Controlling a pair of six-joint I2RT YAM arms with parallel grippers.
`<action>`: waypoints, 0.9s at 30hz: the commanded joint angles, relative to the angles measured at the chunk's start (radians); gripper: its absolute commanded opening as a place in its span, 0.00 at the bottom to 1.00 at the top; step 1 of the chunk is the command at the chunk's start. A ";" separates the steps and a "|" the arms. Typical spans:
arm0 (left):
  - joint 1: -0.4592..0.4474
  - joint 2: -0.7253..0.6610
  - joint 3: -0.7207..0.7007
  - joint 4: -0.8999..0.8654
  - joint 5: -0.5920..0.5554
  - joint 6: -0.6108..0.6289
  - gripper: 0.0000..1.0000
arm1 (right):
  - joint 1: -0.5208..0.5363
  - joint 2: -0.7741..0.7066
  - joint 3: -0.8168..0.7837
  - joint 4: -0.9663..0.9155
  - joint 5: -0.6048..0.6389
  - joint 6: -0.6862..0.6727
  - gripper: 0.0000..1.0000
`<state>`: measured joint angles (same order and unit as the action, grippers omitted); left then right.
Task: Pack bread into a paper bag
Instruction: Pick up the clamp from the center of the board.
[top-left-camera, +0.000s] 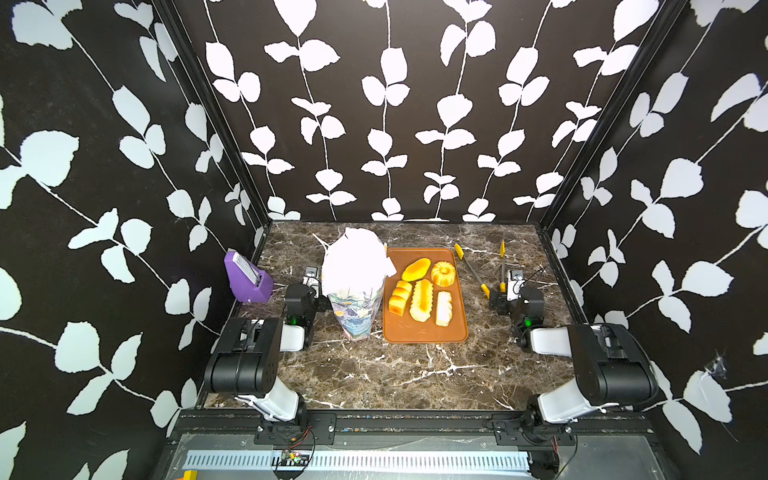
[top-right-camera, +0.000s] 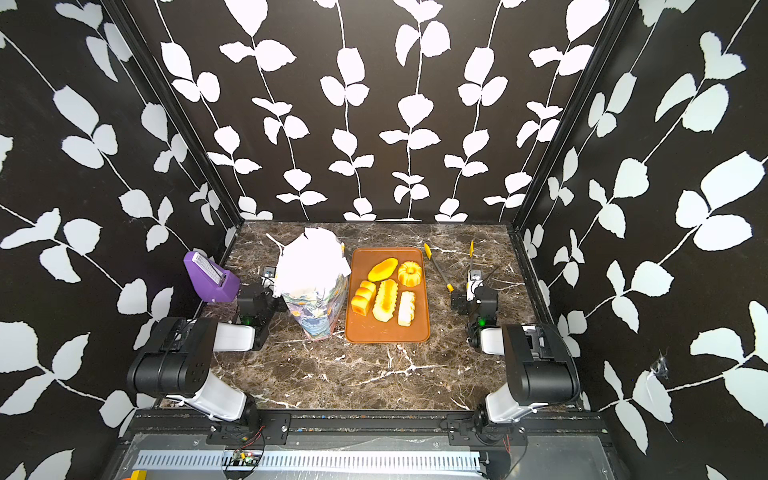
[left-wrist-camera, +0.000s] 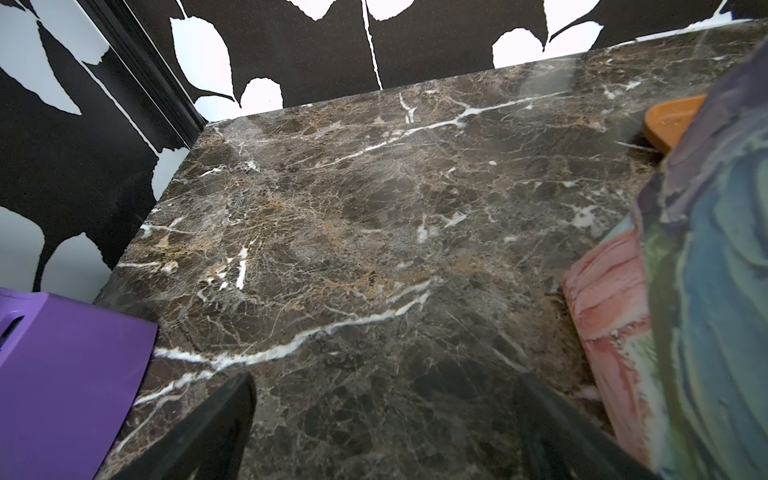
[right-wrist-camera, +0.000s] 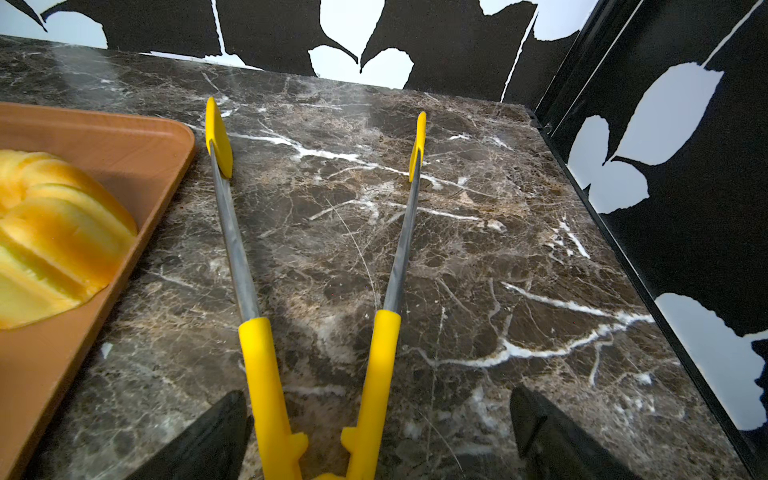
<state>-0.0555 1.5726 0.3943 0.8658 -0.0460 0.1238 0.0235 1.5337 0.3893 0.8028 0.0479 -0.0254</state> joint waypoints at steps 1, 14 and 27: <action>0.004 -0.022 0.020 -0.004 -0.006 -0.005 0.99 | -0.005 -0.006 0.021 0.025 0.000 0.007 0.99; 0.004 -0.020 0.022 -0.004 -0.005 -0.005 0.99 | -0.005 -0.007 0.020 0.026 0.000 0.005 0.99; -0.011 -0.638 0.355 -0.877 -0.158 -0.155 0.99 | 0.016 -0.153 0.095 -0.215 0.091 0.017 0.99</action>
<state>-0.0616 1.0821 0.5789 0.3588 -0.1333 0.0772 0.0261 1.4704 0.4068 0.6975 0.1024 -0.0071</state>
